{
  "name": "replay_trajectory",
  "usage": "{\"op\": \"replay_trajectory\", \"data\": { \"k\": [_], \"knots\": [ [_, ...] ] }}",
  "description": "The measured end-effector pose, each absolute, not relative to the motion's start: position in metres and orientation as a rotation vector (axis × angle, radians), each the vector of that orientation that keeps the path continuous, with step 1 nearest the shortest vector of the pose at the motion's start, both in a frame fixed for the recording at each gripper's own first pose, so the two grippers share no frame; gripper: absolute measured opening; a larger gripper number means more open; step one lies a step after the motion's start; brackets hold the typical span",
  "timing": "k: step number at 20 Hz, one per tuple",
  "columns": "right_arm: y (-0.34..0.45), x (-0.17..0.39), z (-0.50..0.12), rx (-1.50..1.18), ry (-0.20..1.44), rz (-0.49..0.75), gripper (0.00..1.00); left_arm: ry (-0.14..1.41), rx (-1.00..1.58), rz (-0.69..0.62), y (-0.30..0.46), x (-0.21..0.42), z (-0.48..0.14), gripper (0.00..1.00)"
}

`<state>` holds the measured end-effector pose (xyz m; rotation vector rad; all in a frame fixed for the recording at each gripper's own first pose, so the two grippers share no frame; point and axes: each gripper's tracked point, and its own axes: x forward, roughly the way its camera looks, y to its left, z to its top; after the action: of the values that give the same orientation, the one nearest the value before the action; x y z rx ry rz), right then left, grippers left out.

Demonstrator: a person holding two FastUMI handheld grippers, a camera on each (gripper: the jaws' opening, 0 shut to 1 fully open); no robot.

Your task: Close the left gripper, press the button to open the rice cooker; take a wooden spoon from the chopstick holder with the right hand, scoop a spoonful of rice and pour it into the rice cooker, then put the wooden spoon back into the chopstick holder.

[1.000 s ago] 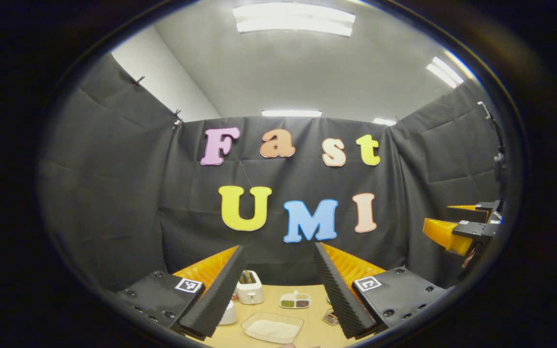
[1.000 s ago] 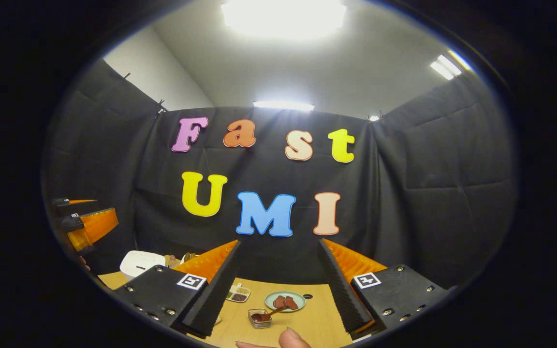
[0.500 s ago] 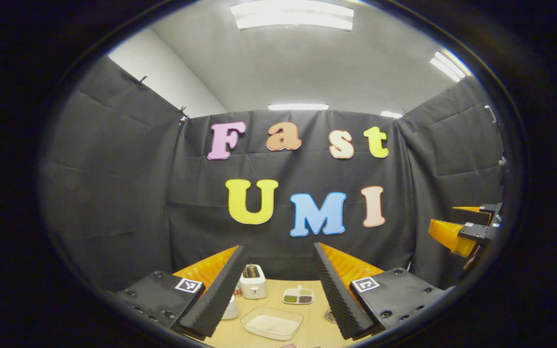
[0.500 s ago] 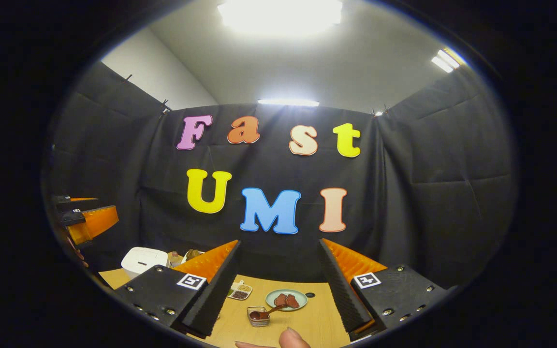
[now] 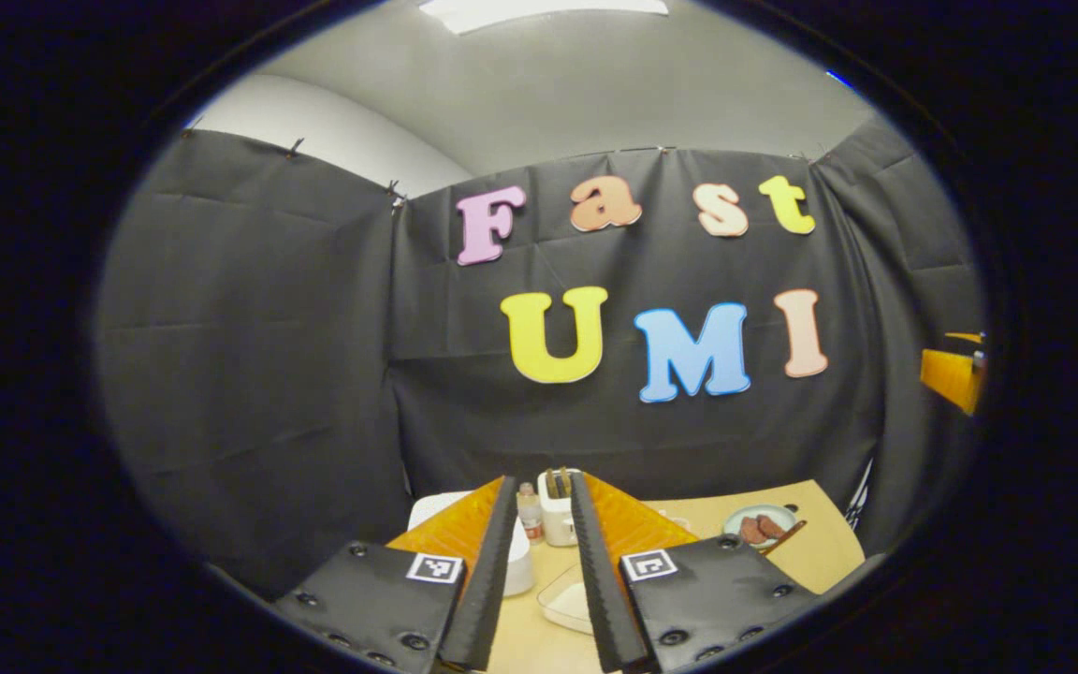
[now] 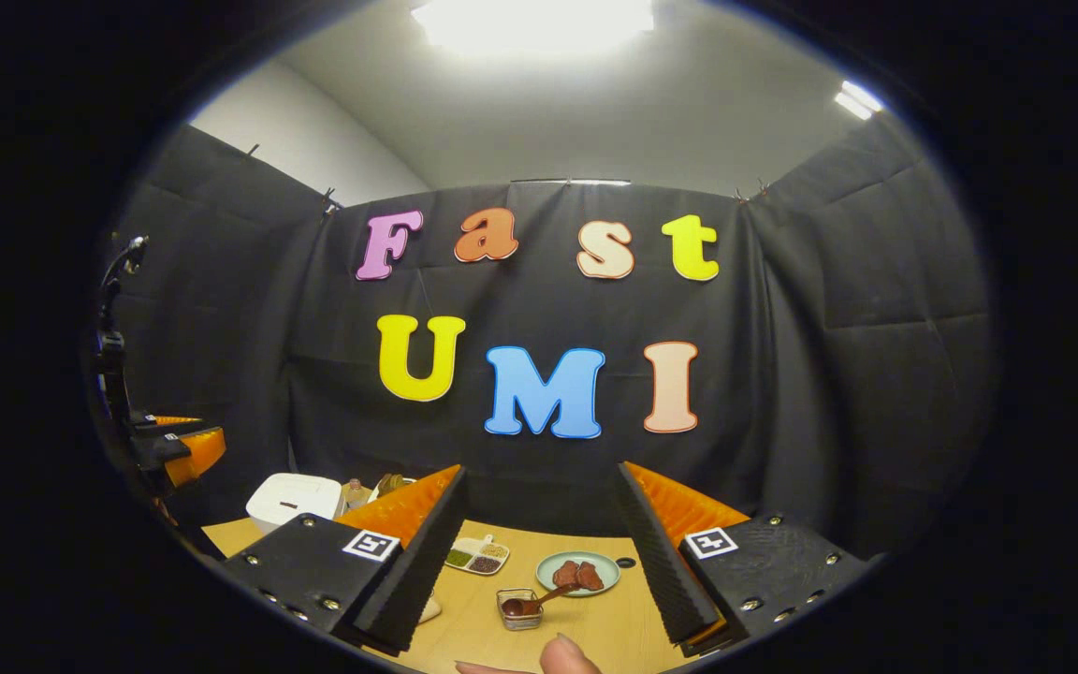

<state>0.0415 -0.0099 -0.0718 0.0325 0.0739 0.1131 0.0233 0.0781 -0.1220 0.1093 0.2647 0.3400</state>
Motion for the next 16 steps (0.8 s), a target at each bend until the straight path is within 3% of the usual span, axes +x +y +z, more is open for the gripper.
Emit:
{"op": "replay_trajectory", "data": {
  "k": [1, 2, 6, 16],
  "knots": [
    [-0.003, 0.047, -0.073, 0.022, 0.08, 0.097, 0.95, 0.283, 0.109, 0.371, 0.1, 0.027, -0.134, 0.43],
    [0.002, 0.053, -0.072, 0.017, 0.081, 0.069, 0.95, 0.301, 0.103, 0.399, 0.123, 0.033, -0.149, 0.31],
    [0.035, 0.077, -0.06, 0.006, 0.087, -0.01, 0.95, 0.405, 0.028, 0.429, 0.195, 0.061, -0.223, 0.09],
    [0.088, 0.104, -0.093, -0.099, 0.269, -0.1, 0.95, 0.646, -0.017, 0.446, 0.301, 0.153, -0.406, 0.09]
  ]
}}
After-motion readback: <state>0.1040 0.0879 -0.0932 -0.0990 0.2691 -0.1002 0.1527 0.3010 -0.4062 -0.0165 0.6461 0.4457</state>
